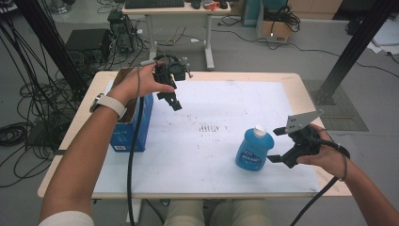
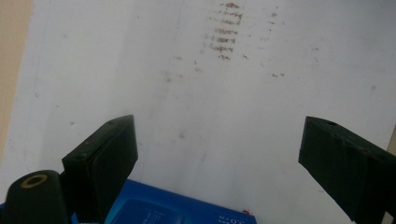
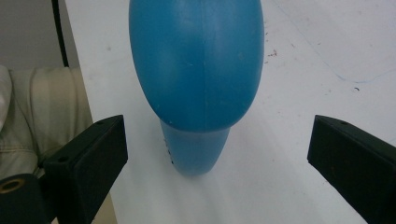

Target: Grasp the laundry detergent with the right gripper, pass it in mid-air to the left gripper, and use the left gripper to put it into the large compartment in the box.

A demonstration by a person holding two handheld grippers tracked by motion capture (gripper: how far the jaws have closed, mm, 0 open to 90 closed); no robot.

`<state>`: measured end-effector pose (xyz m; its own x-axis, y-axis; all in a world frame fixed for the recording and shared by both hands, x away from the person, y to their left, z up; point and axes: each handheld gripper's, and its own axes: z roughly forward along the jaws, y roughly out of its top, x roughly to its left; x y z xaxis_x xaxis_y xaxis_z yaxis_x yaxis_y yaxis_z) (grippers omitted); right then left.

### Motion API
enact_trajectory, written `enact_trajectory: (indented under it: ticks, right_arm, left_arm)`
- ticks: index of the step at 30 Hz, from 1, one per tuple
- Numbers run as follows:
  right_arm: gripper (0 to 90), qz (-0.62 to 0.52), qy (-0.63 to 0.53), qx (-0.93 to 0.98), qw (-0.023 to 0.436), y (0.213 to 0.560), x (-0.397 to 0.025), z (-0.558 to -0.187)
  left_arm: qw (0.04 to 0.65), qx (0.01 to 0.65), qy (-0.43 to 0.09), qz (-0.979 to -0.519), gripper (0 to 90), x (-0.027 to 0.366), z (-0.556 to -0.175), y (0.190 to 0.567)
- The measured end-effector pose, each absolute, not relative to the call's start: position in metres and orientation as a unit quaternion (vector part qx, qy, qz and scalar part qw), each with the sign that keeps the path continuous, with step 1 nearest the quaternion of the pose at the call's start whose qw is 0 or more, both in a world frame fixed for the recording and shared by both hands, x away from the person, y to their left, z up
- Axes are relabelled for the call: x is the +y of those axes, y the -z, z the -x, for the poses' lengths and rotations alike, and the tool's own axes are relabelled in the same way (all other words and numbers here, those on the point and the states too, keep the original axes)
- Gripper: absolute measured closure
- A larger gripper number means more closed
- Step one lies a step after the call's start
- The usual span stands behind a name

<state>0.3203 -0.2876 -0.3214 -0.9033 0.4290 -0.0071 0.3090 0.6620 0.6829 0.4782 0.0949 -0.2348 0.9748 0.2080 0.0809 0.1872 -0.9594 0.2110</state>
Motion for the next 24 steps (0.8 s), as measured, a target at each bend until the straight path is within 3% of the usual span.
enact_trajectory:
  ticks: [24]
  right_arm:
    - [5.0,-0.197,-0.379,0.901,0.079,0.333,-0.287,-0.318]
  left_arm:
    - [0.091,0.103,-0.053,-0.989,12.0,0.095,-0.479,0.234]
